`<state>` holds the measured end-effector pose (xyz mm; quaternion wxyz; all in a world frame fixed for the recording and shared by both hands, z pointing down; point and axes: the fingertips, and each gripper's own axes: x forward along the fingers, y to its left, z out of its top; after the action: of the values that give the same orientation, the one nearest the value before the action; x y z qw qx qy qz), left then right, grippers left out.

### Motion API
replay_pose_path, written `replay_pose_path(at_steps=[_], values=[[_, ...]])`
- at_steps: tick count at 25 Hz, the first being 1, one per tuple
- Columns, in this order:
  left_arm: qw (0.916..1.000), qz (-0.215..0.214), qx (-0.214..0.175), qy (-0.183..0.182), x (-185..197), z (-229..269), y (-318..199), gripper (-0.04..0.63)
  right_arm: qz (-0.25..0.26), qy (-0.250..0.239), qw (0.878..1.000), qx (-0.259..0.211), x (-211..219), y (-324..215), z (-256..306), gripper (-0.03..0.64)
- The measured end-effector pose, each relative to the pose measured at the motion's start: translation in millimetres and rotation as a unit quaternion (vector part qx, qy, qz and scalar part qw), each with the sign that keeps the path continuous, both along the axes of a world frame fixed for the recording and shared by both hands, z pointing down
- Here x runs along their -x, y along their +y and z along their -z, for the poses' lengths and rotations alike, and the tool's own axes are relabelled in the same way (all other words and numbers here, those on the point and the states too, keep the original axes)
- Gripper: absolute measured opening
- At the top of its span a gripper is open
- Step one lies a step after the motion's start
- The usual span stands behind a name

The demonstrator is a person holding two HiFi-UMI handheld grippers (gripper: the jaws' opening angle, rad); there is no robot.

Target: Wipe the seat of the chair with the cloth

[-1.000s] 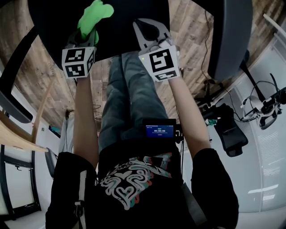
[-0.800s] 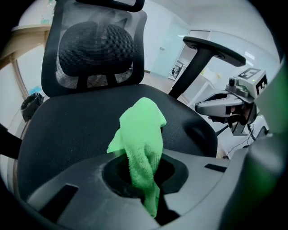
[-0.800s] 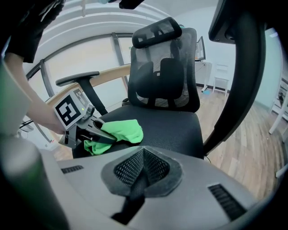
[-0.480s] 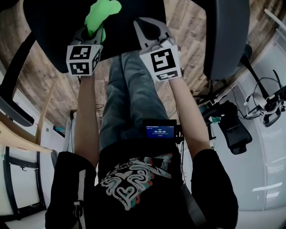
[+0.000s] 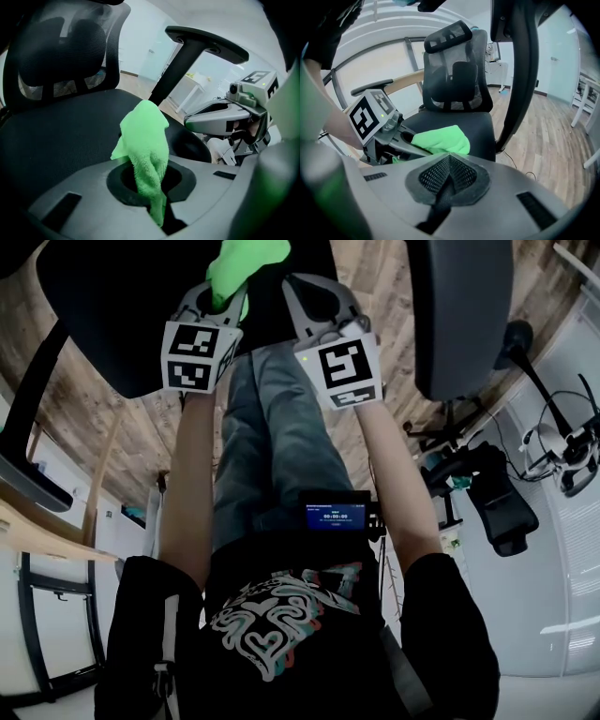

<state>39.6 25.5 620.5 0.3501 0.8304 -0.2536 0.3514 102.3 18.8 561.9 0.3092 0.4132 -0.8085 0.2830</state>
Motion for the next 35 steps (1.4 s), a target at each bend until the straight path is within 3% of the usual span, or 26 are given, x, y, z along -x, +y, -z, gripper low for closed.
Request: replay_pose_path(at_steps=[8, 19, 35], values=[[0.9996, -0.023, -0.002, 0.016, -24, 6, 5, 0.028, -0.007, 0.000, 1.000, -0.001, -4, 1, 0, 0.003], [0.9996, -0.021, -0.001, 0.020, -25, 8, 6, 0.028, 0.000, 0.001, 1.000, 0.002, 0, 3, -2, 0.003], [0.9997, 0.014, -0.004, -0.019, 24, -1, 3, 0.028, 0.019, 0.002, 1.000, 0.003, 9, 6, -3, 0.003]])
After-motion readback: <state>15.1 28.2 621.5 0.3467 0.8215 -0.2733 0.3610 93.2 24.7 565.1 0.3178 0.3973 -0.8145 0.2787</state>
